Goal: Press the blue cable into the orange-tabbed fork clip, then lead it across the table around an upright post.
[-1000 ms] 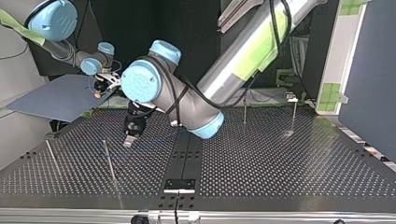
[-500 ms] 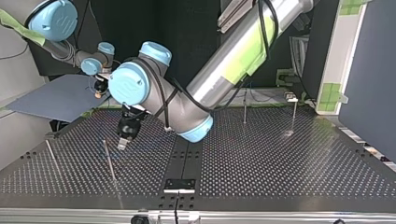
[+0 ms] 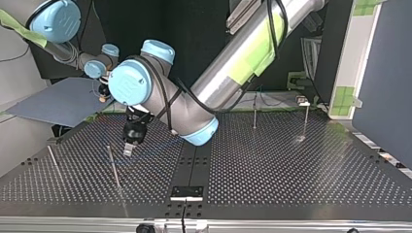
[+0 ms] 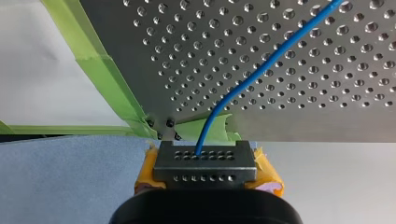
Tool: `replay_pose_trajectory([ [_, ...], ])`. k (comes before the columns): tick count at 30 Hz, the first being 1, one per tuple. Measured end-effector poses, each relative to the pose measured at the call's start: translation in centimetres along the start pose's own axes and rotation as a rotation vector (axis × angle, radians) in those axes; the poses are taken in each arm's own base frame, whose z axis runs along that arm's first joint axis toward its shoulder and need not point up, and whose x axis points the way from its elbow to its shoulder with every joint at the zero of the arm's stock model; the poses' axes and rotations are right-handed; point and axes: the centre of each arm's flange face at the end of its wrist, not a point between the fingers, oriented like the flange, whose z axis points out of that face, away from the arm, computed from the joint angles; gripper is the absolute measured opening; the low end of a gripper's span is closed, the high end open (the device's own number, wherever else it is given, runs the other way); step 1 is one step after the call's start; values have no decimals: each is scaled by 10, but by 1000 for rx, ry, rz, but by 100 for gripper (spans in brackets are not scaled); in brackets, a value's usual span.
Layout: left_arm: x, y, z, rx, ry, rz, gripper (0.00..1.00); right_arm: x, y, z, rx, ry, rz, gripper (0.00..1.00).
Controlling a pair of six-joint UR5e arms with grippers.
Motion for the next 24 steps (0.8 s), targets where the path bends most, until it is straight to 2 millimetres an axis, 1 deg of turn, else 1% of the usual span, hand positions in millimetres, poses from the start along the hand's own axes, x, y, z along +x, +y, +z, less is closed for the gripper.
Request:
replay_pose_trajectory([
  [9, 1, -1, -4, -29, 8, -43, 100, 0, 0, 0, 0, -1, -1, 0],
  [19, 2, -2, -5, -34, 10, -47, 100, 0, 0, 0, 0, -2, -1, 0],
  [24, -2, -6, -13, -26, 13, -42, 100, 0, 0, 0, 0, -3, -1, 0],
])
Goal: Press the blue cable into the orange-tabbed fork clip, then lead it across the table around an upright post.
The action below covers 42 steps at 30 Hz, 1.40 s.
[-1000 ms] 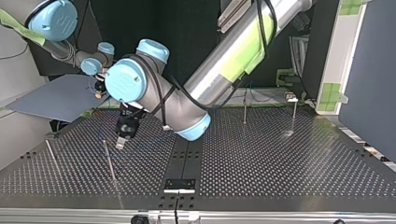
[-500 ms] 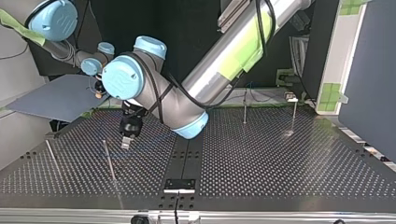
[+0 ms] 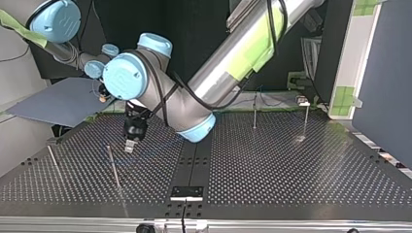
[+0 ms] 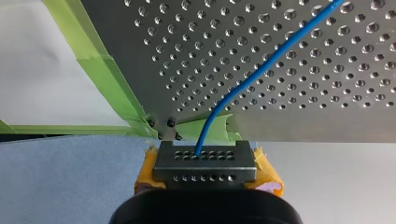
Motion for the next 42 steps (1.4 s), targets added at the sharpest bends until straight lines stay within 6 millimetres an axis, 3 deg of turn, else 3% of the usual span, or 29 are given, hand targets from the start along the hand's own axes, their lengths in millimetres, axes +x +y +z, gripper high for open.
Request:
replay_pose_trajectory([
  [11, -32, 16, -20, -2, -88, -103, 100, 0, 0, 0, 1, -1, -3, 0],
  [30, -84, 34, -76, 25, -267, -321, 100, 0, -1, 0, 1, 1, -5, 0],
  [39, -101, 41, -103, 48, -343, -367, 100, 0, -1, 0, 1, 1, -7, 0],
  [42, -97, 43, -106, 52, -354, -376, 100, 0, -1, 0, 2, 0, -9, 0],
])
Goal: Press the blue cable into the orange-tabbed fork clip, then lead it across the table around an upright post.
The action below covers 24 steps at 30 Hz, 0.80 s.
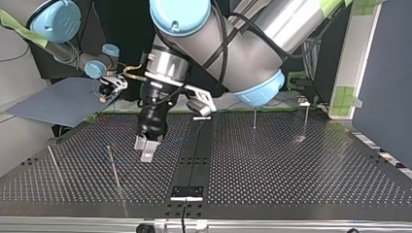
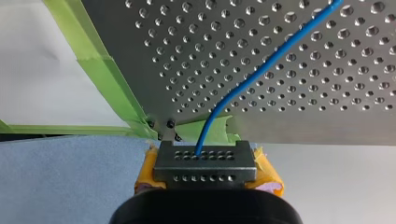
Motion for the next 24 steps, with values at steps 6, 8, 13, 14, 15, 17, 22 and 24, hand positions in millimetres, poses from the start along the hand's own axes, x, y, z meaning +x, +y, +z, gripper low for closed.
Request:
replay_pose_trajectory([
  [6, 16, 8, -6, 4, -2, -4, 100, 0, -1, 0, 1, -2, -3, 0],
  [8, 22, 11, -8, 4, -2, -4, 100, 0, -1, 0, 1, -2, -3, 0],
  [13, 40, 21, -14, 3, -3, -4, 100, 0, -2, -1, 2, -2, -4, 0],
  [14, 43, 23, -15, 3, -3, -4, 100, 0, -2, -1, 2, -2, -4, 0],
  [15, 47, 26, -16, 3, -3, -3, 100, 0, -2, -1, 3, -2, -4, 0],
  [17, 52, 30, -18, 2, -3, -2, 100, 0, -2, 0, 3, -1, -4, 0],
  [22, 68, 40, -25, 2, -4, -1, 100, 0, -2, -1, 3, -2, -4, 0],
  [24, 74, 44, -28, 2, -4, 0, 100, -1, -2, -1, 3, -2, -4, 0],
])
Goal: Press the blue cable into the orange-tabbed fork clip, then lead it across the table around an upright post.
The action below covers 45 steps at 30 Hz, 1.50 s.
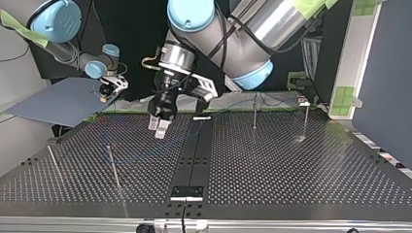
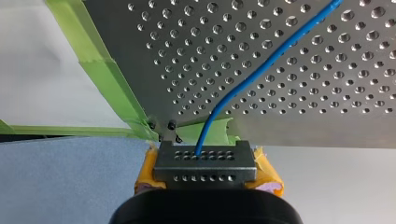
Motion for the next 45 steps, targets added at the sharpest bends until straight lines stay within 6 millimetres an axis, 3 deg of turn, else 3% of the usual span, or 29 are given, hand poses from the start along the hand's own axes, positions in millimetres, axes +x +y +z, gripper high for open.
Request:
replay_pose_trajectory([
  [29, 74, 59, -54, -6, -2, 77, 100, 0, -1, 0, 5, 0, -1, 0],
  [45, 115, 104, -107, -58, 118, 158, 100, 0, -3, 0, 8, 0, -1, 0],
])
